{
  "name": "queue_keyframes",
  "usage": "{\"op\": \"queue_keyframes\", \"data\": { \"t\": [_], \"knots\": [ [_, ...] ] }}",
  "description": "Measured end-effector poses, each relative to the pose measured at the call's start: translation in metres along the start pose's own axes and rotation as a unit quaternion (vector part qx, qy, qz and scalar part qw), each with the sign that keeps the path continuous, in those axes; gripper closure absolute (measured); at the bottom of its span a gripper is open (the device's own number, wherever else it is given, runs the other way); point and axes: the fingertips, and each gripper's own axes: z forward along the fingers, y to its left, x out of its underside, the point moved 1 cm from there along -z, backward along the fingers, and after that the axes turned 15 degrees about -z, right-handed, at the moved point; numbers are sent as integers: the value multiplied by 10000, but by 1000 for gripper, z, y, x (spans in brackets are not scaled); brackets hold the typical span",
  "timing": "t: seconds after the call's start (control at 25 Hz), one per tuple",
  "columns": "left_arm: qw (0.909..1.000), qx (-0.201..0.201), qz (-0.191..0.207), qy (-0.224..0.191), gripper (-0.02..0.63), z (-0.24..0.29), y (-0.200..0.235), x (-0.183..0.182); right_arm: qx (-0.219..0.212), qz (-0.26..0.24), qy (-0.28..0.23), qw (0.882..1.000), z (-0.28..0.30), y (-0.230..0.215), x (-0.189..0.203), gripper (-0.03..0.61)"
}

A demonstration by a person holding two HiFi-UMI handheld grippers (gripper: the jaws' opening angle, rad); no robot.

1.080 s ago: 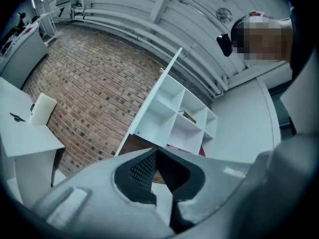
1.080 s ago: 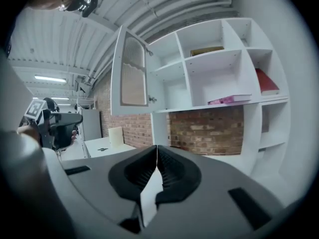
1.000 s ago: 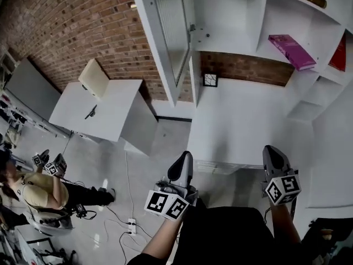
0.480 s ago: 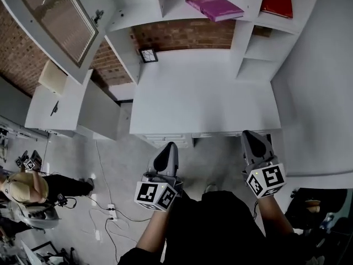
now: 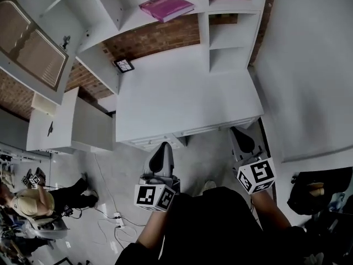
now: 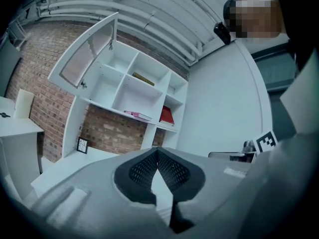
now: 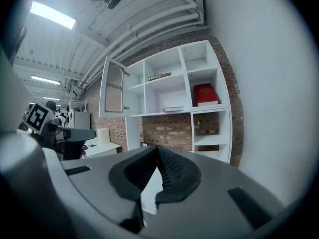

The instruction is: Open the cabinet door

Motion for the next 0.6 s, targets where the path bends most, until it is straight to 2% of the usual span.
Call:
{"op": "queue_keyframes", "data": {
  "t": [0.28, 0.6],
  "knots": [
    [9999, -57, -120, 79, 594, -5, -1, 15, 35, -60, -37, 10000, -10, -3, 3, 577],
    [10000, -7, -18, 85, 594, -11, -4, 12, -108, 37, 61, 9999, -6, 11, 4, 577]
  ]
}}
